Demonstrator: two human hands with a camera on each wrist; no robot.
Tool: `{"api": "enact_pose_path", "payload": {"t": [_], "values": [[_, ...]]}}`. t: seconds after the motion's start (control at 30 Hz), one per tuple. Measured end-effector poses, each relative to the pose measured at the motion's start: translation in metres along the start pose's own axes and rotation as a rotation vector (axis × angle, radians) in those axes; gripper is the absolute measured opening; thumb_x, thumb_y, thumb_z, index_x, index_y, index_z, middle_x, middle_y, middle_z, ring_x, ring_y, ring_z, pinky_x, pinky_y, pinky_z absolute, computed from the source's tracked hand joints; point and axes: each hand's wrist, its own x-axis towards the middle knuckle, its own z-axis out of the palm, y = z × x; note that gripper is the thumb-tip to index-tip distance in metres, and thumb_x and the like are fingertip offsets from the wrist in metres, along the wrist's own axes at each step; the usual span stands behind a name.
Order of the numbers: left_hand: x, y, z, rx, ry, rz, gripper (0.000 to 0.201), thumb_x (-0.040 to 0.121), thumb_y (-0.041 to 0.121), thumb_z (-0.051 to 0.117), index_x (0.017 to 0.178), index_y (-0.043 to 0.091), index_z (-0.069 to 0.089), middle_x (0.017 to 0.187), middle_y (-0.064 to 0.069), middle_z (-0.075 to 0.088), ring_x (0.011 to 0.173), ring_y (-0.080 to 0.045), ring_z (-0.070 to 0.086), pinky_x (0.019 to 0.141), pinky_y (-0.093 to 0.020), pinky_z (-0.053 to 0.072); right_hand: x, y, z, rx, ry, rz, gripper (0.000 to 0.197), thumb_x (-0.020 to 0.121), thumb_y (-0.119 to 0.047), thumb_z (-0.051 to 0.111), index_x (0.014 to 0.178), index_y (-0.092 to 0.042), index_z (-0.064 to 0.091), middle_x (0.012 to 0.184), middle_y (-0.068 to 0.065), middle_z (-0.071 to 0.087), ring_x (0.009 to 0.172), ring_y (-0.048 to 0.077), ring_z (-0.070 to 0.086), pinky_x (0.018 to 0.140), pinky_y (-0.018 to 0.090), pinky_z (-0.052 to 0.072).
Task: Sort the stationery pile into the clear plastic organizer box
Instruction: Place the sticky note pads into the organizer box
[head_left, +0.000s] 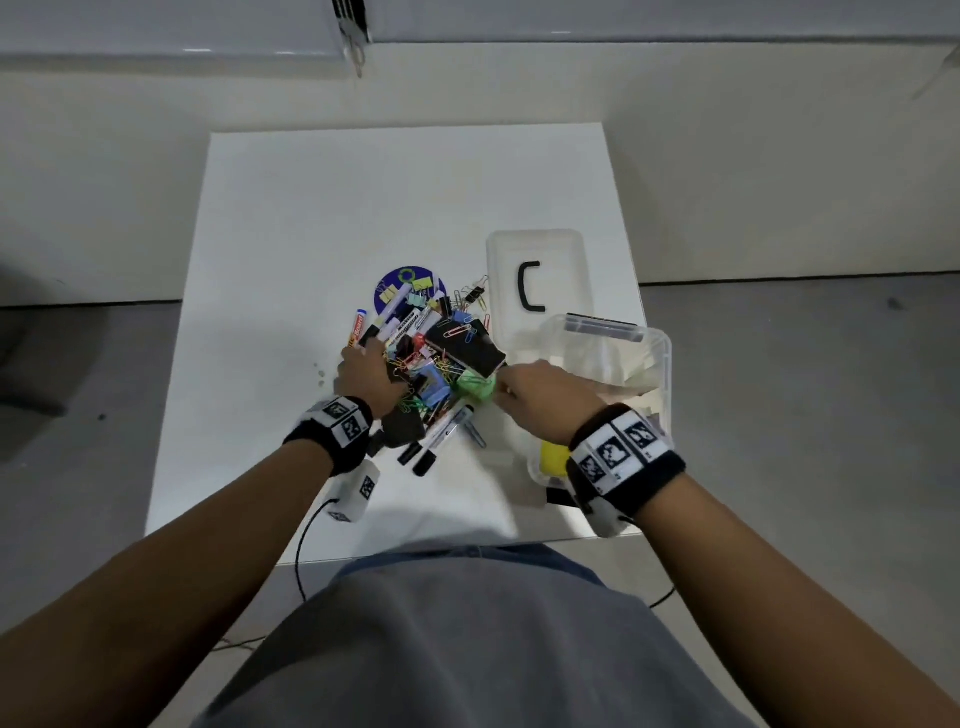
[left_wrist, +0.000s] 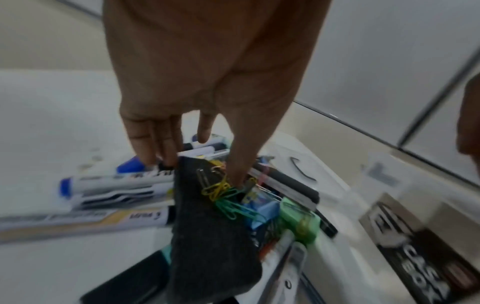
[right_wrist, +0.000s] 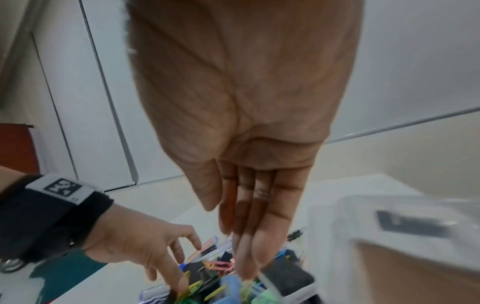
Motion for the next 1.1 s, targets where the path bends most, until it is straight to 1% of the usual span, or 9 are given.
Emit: {"api": "enact_pose_path", "payload": {"t": [0.1,0.17,0.27,0.4,0.53,0.67,0.77,0.9,1.1], "values": [[0.006,-0.025,0.006,0.085,-0.228,-0.039,0.112,0.065,0.040,0.085,0.149,0.024,0.012,0.142,-0.024,0.022,0.129,-0.047,0.034,0.104,-0.055,0.038,0.033,-0.038,0.018,0.184,-0.058,-0.025,0.023,0.096,-0.021,0.045,0.096,-0.010,0.064,0.093,0.008,0.068,0.080,0.023,0.063,0.071,0.034,0.053],[0.012,-0.032,0.013,0.105,-0.235,0.011,0.118,0.061,0.045,0.086,0.150,0.029,0.010,0.143,-0.024,0.022,0.130,-0.047,0.033,0.105,-0.057,0.036,0.054,-0.052,0.043,0.219,-0.155,-0.012,0.021,0.094,-0.018,0.050,0.099,-0.006,0.067,0.099,0.012,0.069,0.088,0.026,0.064,0.081,0.034,0.053],[0.019,-0.040,0.016,0.036,-0.166,0.054,0.106,0.059,0.052,0.085,0.144,0.027,0.027,0.137,-0.022,0.034,0.125,-0.044,0.042,0.103,-0.054,0.040,0.075,-0.061,0.080,0.182,-0.268,0.089,0.027,0.092,-0.017,0.054,0.113,-0.002,0.064,0.112,0.019,0.066,0.105,0.034,0.062,0.082,0.031,0.048],[0.022,-0.051,0.014,-0.053,-0.084,0.114,0.076,0.066,0.051,0.081,0.124,0.016,0.045,0.121,-0.017,0.052,0.111,-0.036,0.053,0.091,-0.046,0.048,0.086,-0.064,0.102,0.199,-0.232,0.194,0.045,0.089,-0.031,0.061,0.123,-0.004,0.051,0.115,0.017,0.064,0.106,0.034,0.062,0.081,0.036,0.051],[0.019,-0.053,0.017,-0.203,-0.042,0.128,0.040,0.082,0.043,0.070,0.096,0.018,0.041,0.095,-0.006,0.061,0.089,-0.030,0.061,0.073,-0.035,0.046,0.092,-0.070,0.109,0.106,-0.213,0.221,0.077,0.078,-0.055,0.067,0.132,-0.008,0.040,0.119,0.011,0.063,0.106,0.030,0.063,0.083,0.039,0.054],[0.012,-0.039,0.014,-0.284,-0.040,0.113,0.027,0.093,0.035,0.058,0.098,0.012,0.043,0.090,-0.007,0.056,0.084,-0.026,0.055,0.070,-0.030,0.039,0.093,-0.081,0.113,0.103,-0.156,0.253,0.098,0.072,-0.058,0.070,0.142,-0.005,0.027,0.128,0.012,0.059,0.112,0.030,0.062,0.085,0.041,0.052],[0.012,-0.034,0.009,-0.302,-0.108,0.143,0.043,0.088,0.044,0.063,0.104,0.011,0.042,0.095,-0.008,0.055,0.086,-0.026,0.056,0.067,-0.031,0.043,0.093,-0.079,0.109,0.219,-0.114,0.289,0.085,0.071,-0.053,0.071,0.135,-0.008,0.037,0.124,0.012,0.057,0.108,0.030,0.062,0.085,0.041,0.055],[0.010,-0.028,0.007,-0.332,-0.265,0.185,0.076,0.073,0.045,0.079,0.125,0.009,0.035,0.109,-0.007,0.056,0.097,-0.025,0.061,0.086,-0.040,0.055,0.087,-0.064,0.095,0.352,-0.079,0.230,0.059,0.067,-0.046,0.072,0.113,-0.013,0.055,0.113,0.012,0.055,0.098,0.026,0.059,0.082,0.036,0.054],[0.013,-0.015,0.016,-0.239,-0.085,0.095,0.032,0.094,0.039,0.054,0.099,0.008,0.047,0.096,-0.018,0.062,0.081,-0.028,0.058,0.068,-0.034,0.045,0.071,-0.057,0.083,0.388,-0.045,0.132,0.046,0.069,-0.037,0.075,0.108,-0.017,0.061,0.098,0.009,0.057,0.089,0.024,0.059,0.072,0.028,0.050]]}}
